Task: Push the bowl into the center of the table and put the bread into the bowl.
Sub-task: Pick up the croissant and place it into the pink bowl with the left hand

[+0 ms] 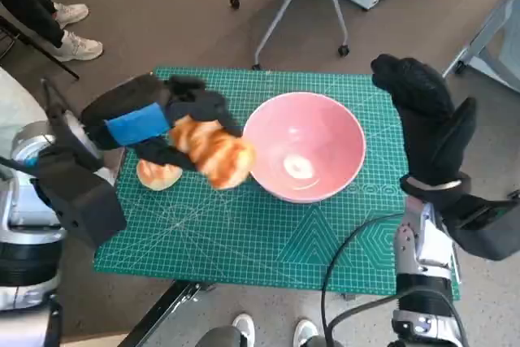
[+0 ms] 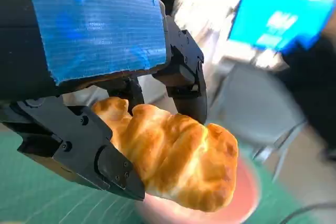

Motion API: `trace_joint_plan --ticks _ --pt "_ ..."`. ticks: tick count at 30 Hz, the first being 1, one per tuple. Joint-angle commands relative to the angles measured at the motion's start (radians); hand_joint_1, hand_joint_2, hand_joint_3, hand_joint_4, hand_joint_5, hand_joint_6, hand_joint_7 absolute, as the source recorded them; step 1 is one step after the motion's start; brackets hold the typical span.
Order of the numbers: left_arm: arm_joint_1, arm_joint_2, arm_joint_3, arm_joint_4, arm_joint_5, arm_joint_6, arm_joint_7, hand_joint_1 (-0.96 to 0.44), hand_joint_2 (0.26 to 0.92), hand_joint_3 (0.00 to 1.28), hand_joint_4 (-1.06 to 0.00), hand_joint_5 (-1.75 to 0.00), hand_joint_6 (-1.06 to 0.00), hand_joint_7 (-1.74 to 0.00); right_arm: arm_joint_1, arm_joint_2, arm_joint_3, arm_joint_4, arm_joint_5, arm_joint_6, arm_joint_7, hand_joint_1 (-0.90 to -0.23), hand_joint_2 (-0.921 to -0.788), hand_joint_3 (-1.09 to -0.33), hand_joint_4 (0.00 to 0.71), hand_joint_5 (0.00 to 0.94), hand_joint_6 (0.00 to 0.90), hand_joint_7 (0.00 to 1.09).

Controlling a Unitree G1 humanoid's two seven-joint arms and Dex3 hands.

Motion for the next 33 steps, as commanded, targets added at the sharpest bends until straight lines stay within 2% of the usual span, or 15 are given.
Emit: trace_joint_plan --ticks 1,6,9,15,20,23,26,27,30,31,32,33 --pt "-0.084 -0.068 -0.052 0.037 0.046 -0.009 0.033 0.0 0.888 0.04 -0.8 -1.12 -0.73 -0.99 0.02 -0.003 -0.003 0.019 0.001 0.001 0.005 -0.677 -0.921 -0.726 0.198 0.002 0.114 0.45" --pt "-0.154 -0.135 -0.112 0.1 0.081 0.006 0.026 0.0 0.897 0.04 -0.78 -1.08 -0.7 -1.07 0.027 -0.004 -0.003 0.013 0.002 -0.001 0.005 -0.677 -0.921 -0.726 0.198 0.002 0.115 0.45" --pt "-0.204 -0.175 -0.153 0.2 0.115 -0.036 0.035 0.0 0.905 0.03 -0.77 -1.09 -0.69 -1.09 0.031 -0.007 -0.005 0.013 0.005 -0.004 0.008 -0.68 -0.921 -0.726 0.197 0.001 0.116 0.44" --pt "-0.29 -0.241 -0.218 0.402 0.189 -0.105 0.074 0.0 0.915 0.04 -0.7 -1.28 -0.72 -0.94 0.038 -0.01 -0.011 0.013 0.013 -0.011 0.016 -0.687 -0.921 -0.722 0.2 0.003 0.119 0.44" --pt "-0.351 -0.295 -0.269 0.562 0.256 -0.126 0.111 0.0 0.919 0.07 -0.69 -1.14 -0.64 -1.17 0.043 -0.011 -0.018 0.009 0.016 -0.014 0.017 -0.693 -0.921 -0.719 0.203 0.003 0.119 0.43" --pt "-0.373 -0.315 -0.282 0.631 0.275 -0.143 0.126 0.0 0.92 0.07 -0.69 -1.17 -0.63 -1.15 0.045 -0.01 -0.021 0.009 0.014 -0.017 0.016 -0.698 -0.921 -0.717 0.204 0.003 0.121 0.43" --pt "-0.383 -0.339 -0.289 0.704 0.281 -0.159 0.137 0.0 0.913 0.08 -0.65 -1.31 -0.69 -0.99 0.047 -0.012 -0.025 0.009 0.015 -0.019 0.016 -0.697 -0.921 -0.716 0.205 0.003 0.124 0.42" --pt "-0.385 -0.343 -0.29 0.719 0.281 -0.163 0.139 0.0 0.915 0.09 -0.64 -1.29 -0.66 -1.07 0.048 -0.012 -0.025 0.009 0.015 -0.02 0.016 -0.697 -0.921 -0.716 0.205 0.003 0.125 0.42" --pt "-0.389 -0.354 -0.293 0.761 0.278 -0.152 0.13 0.0 0.918 0.11 -0.64 -1.3 -0.61 -1.11 0.049 -0.011 -0.026 0.008 0.012 -0.024 0.013 -0.696 -0.921 -0.715 0.205 0.003 0.127 0.42" --pt "-0.39 -0.357 -0.294 0.769 0.278 -0.146 0.126 0.0 0.919 0.16 -0.57 -1.31 -0.55 -1.22 0.049 -0.011 -0.027 0.009 0.011 -0.026 0.013 -0.696 -0.921 -0.715 0.205 0.003 0.128 0.41" --pt "-0.389 -0.358 -0.297 0.774 0.282 -0.133 0.123 0.0 0.92 0.18 -0.55 -1.31 -0.53 -1.26 0.049 -0.011 -0.027 0.01 0.01 -0.028 0.012 -0.696 -0.921 -0.715 0.205 0.003 0.129 0.41" --pt "-0.388 -0.358 -0.3 0.778 0.285 -0.125 0.121 0.0 0.897 0.18 -0.5 -0.98 -0.48 -1.03 0.05 -0.011 -0.027 0.01 0.009 -0.029 0.012 -0.696 -0.921 -0.715 0.206 0.003 0.13 0.41"
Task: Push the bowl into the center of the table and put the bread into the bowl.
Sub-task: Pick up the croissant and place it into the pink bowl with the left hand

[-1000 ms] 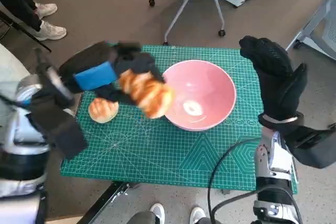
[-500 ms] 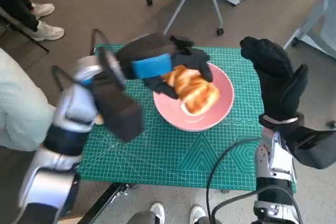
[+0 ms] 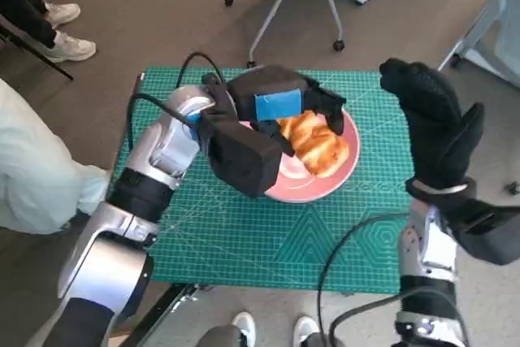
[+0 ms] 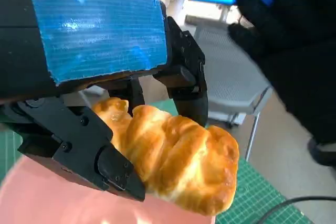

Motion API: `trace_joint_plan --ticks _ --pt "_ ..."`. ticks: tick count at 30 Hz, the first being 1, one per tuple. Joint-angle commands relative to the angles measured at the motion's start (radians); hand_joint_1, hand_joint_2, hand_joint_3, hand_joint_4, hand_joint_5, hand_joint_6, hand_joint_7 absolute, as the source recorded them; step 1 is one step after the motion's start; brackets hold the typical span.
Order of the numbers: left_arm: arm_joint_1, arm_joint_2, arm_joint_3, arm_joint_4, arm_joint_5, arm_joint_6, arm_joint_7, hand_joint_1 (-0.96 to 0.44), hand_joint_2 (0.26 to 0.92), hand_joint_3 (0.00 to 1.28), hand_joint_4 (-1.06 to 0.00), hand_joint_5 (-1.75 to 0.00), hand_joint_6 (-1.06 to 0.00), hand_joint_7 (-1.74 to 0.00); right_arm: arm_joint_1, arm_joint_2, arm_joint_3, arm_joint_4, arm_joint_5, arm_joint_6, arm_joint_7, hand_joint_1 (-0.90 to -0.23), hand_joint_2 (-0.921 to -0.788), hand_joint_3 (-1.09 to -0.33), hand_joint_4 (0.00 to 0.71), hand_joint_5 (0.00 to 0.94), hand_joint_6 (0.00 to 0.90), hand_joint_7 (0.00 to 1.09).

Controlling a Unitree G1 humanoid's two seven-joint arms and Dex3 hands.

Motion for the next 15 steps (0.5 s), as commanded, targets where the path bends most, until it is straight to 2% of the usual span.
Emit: trace_joint_plan --ticks 1,3,7,15 --pt "-0.025 -0.008 -0.015 0.036 0.023 0.036 -0.007 0.0 0.894 0.17 -0.51 -0.82 -0.48 -0.9 0.025 -0.005 -0.005 0.008 0.003 -0.005 0.0 -0.696 -0.921 -0.715 0.207 0.004 0.13 0.41" --pt "-0.025 -0.008 -0.026 0.042 0.038 0.054 -0.006 0.0 0.889 0.09 -0.47 -0.28 -0.48 -0.4 0.024 -0.005 -0.005 0.01 0.0 -0.007 -0.002 -0.696 -0.921 -0.714 0.209 0.004 0.133 0.41" --pt "-0.025 -0.004 -0.044 0.046 0.071 0.079 -0.001 -0.01 0.864 0.04 -0.39 -0.07 -0.44 -0.15 0.023 -0.003 -0.006 0.016 -0.004 -0.013 -0.006 -0.698 -0.921 -0.714 0.212 0.005 0.136 0.4" --pt "0.008 0.035 -0.046 -0.012 0.1 0.089 0.017 -0.03 0.804 0.0 -0.18 0.0 -0.35 -0.02 0.016 0.005 -0.003 0.027 -0.002 -0.017 -0.005 -0.693 -0.921 -0.714 0.213 0.004 0.141 0.39"
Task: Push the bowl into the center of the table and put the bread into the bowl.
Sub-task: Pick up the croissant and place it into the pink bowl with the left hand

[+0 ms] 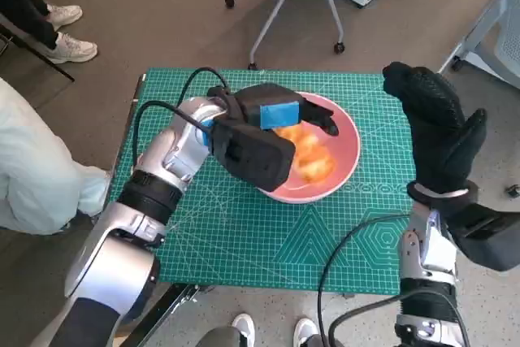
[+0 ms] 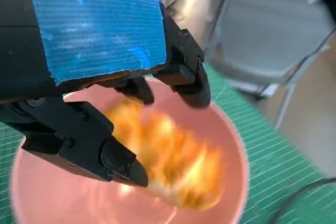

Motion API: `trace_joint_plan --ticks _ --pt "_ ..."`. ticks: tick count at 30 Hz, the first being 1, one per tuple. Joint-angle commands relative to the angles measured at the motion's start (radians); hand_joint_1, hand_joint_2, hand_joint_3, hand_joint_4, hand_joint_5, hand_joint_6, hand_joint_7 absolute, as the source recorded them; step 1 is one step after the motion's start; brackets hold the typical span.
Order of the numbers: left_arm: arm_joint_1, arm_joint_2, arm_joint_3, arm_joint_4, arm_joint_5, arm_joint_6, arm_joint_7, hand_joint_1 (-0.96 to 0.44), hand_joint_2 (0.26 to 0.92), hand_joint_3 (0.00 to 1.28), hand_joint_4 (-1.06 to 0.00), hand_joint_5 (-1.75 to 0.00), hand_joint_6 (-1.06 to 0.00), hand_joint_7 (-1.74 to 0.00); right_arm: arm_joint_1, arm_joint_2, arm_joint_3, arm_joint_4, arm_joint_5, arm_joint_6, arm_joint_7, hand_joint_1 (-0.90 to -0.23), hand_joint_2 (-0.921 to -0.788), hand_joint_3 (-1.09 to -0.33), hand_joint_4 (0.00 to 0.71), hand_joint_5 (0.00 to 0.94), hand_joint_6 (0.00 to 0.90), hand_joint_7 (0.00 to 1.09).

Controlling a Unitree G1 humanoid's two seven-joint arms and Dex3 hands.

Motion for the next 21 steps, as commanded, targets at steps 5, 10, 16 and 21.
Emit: trace_joint_plan --ticks 5,10,16,21 --pt "0.028 0.047 0.017 -0.079 0.003 0.004 0.011 -0.07 0.793 0.0 -0.12 0.0 -0.31 0.0 0.009 0.008 0.004 0.026 0.0 -0.002 -0.003 -0.691 -0.921 -0.715 0.204 0.001 0.137 0.38" --pt "0.072 0.093 0.054 -0.151 -0.043 -0.035 -0.005 -0.08 0.786 0.0 -0.12 0.0 -0.3 0.0 0.005 0.011 0.009 0.032 0.001 -0.002 0.003 -0.689 -0.921 -0.717 0.199 0.0 0.136 0.37" --pt "0.149 0.178 0.115 -0.311 -0.11 -0.049 -0.05 -0.06 0.78 0.0 -0.14 -0.01 -0.32 -0.01 0.003 0.011 0.014 0.036 0.007 -0.003 0.011 -0.685 -0.921 -0.72 0.197 0.0 0.136 0.37" --pt "0.227 0.262 0.185 -0.493 -0.167 -0.008 -0.102 -0.04 0.772 0.0 -0.16 -0.01 -0.35 -0.02 0.004 0.012 0.017 0.036 0.007 -0.007 0.014 -0.676 -0.921 -0.724 0.197 0.0 0.136 0.37"
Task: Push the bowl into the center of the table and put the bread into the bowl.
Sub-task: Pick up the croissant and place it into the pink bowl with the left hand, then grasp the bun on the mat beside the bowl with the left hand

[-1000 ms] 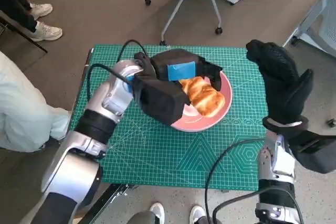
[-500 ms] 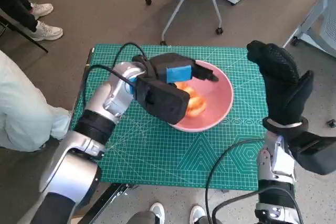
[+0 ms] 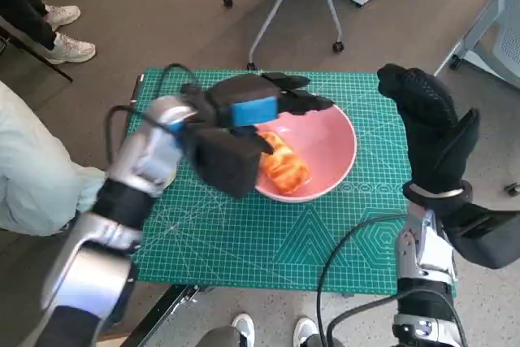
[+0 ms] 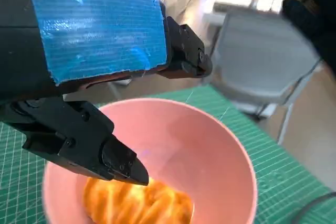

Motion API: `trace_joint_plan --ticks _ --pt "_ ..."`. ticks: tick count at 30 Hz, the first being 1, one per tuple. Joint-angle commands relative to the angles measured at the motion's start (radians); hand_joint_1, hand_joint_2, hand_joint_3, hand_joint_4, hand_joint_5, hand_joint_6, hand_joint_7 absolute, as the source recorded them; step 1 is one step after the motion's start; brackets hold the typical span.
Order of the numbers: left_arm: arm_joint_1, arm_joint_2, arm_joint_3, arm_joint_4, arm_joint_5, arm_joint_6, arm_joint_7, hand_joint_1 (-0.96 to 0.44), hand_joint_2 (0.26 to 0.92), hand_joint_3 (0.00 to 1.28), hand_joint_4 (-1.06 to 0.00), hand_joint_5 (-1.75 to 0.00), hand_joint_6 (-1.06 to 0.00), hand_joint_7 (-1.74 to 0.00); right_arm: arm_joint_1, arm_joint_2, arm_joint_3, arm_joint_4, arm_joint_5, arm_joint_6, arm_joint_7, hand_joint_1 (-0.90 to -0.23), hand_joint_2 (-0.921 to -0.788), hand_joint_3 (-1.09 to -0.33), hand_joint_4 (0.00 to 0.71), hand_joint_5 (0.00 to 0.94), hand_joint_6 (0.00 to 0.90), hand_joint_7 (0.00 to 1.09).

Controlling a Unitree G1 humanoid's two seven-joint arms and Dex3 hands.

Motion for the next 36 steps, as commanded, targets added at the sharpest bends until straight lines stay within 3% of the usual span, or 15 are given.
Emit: trace_joint_plan --ticks 1,7,21,27,36 --pt "0.075 0.097 0.08 -0.177 -0.065 0.034 -0.048 -0.04 0.77 0.0 -0.16 -0.01 -0.35 -0.02 0.007 0.004 0.006 0.017 0.006 0.002 0.011 -0.675 -0.921 -0.724 0.197 0.0 0.136 0.37" --pt "0.178 0.202 0.185 -0.343 -0.123 0.084 -0.079 -0.02 0.75 0.0 -0.19 -0.02 -0.39 -0.03 0.009 0.006 0.01 0.01 0.008 0.009 0.013 -0.67 -0.921 -0.731 0.196 0.0 0.14 0.37" --pt "0.409 0.378 0.363 -0.488 -0.138 0.156 -0.063 -0.04 0.741 0.0 -0.2 -0.01 -0.39 -0.03 0.003 -0.002 0.011 0.012 0.026 0.032 0.028 -0.68 -0.921 -0.734 0.196 0.0 0.143 0.37" --pt "0.474 0.405 0.387 -0.495 -0.13 0.177 -0.06 -0.04 0.744 0.0 -0.21 -0.01 -0.39 -0.02 -0.006 -0.003 0.011 0.02 0.031 0.04 0.034 -0.679 -0.921 -0.736 0.196 0.0 0.141 0.37" --pt "0.488 0.408 0.351 -0.449 -0.123 0.23 -0.085 0.0 0.753 0.01 -0.2 0.0 -0.39 -0.01 -0.016 -0.002 0.011 0.035 0.035 0.04 0.043 -0.681 -0.921 -0.74 0.194 0.0 0.137 0.37"
